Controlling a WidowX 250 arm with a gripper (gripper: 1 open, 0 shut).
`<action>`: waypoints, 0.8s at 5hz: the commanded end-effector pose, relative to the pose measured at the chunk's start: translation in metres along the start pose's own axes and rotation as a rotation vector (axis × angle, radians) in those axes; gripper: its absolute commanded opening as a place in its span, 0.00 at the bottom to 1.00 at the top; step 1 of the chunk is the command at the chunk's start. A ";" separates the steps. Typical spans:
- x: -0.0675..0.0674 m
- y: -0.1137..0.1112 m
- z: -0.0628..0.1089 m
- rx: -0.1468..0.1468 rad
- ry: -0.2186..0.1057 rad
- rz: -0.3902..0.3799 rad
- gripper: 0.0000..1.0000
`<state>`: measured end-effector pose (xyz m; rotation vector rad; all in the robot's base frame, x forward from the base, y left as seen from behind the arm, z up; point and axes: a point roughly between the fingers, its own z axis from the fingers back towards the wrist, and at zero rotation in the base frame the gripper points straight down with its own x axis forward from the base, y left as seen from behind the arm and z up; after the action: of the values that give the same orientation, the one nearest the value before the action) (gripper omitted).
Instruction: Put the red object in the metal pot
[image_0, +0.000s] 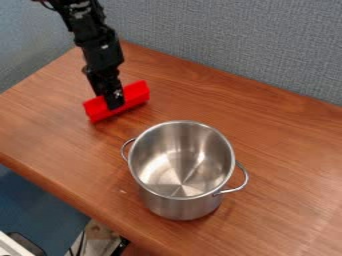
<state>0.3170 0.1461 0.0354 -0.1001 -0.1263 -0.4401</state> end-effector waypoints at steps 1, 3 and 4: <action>0.013 0.013 0.032 0.069 -0.098 -0.008 0.00; 0.029 0.004 0.055 0.092 -0.121 0.029 0.00; 0.025 -0.006 0.067 0.104 -0.104 0.032 0.00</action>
<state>0.3272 0.1396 0.0860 -0.0612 -0.2091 -0.3810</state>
